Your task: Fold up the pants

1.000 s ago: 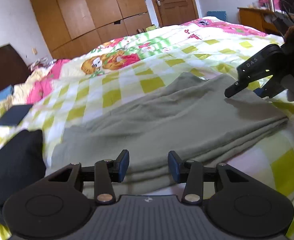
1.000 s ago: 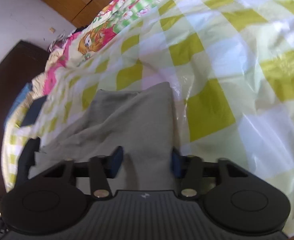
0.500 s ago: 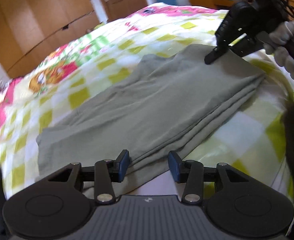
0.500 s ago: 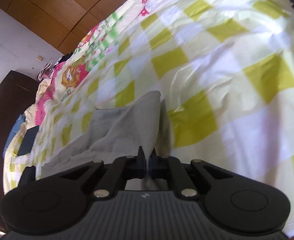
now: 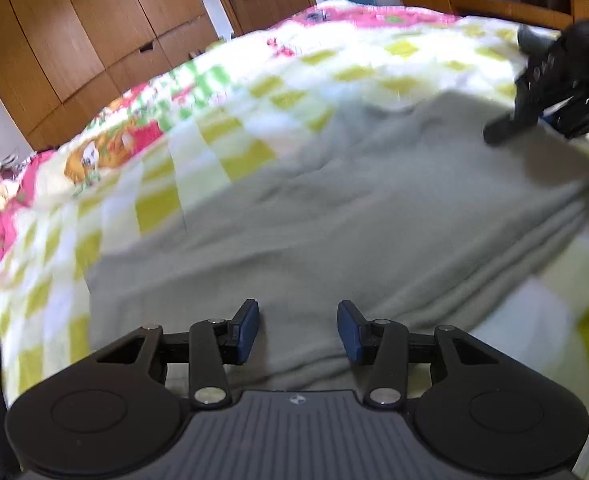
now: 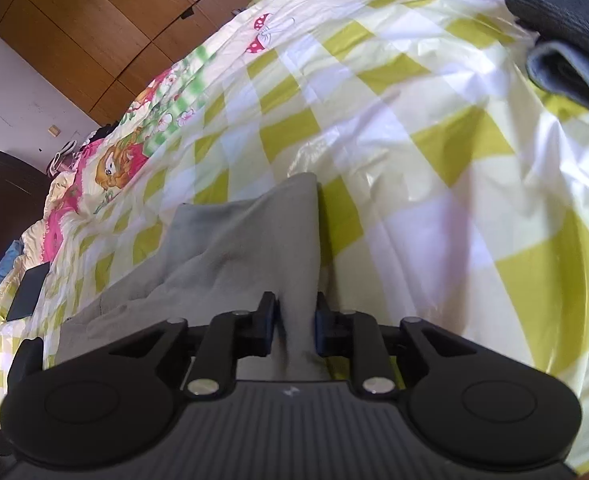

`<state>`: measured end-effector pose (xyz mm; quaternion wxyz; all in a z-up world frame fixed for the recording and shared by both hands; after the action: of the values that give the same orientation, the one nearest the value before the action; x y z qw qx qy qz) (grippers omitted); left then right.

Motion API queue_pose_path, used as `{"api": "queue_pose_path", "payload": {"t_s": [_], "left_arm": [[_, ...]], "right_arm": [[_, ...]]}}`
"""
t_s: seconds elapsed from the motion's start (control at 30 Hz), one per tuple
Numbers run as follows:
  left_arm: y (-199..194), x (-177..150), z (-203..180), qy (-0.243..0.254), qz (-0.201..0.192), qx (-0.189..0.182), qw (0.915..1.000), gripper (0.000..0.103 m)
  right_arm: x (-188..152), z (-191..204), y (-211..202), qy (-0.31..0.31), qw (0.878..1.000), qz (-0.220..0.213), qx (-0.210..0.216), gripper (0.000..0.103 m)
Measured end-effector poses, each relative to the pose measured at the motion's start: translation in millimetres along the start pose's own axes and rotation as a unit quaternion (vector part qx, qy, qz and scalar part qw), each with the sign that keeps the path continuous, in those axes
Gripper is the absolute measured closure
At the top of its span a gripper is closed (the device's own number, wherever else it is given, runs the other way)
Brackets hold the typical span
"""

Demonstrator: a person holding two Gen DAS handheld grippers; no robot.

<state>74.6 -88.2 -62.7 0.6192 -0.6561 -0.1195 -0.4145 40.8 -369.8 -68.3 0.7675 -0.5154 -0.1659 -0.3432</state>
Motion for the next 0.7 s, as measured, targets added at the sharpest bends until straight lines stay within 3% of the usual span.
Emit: {"api": "queue_pose_path", "payload": {"t_s": [0.07, 0.17, 0.23, 0.7], "left_arm": [[-8.9, -4.5, 0.6, -0.006, -0.003, 0.002, 1.0000, 0.046], [-19.2, -5.8, 2.1, -0.017, -0.004, -0.001, 0.9998, 0.046], [-23.1, -6.9, 2.9, -0.023, -0.007, -0.001, 0.9997, 0.046], [-35.8, -20.0, 3.8, -0.042, -0.004, -0.009, 0.9991, 0.046]], "right_arm": [[-4.8, -0.6, -5.6, 0.009, 1.000, -0.007, 0.000, 0.078], [-8.9, 1.5, -13.5, 0.021, 1.000, -0.020, 0.006, 0.064], [-13.0, 5.4, -17.0, 0.017, 1.000, -0.021, 0.008, 0.060], [-27.4, 14.8, -18.8, 0.012, 1.000, -0.016, -0.012, 0.060]]}}
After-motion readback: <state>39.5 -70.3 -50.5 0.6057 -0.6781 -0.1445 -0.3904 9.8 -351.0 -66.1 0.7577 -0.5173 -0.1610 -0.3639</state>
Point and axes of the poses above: each gripper's, at about its wrist camera, not at the fingertips, and y roughly the way its jaws point, z to its left, x to its top, the point moved 7 cm from there along y, roughly the way its jaws point, and after that the axes turned 15 degrees about -y, right-handed, at the moved point
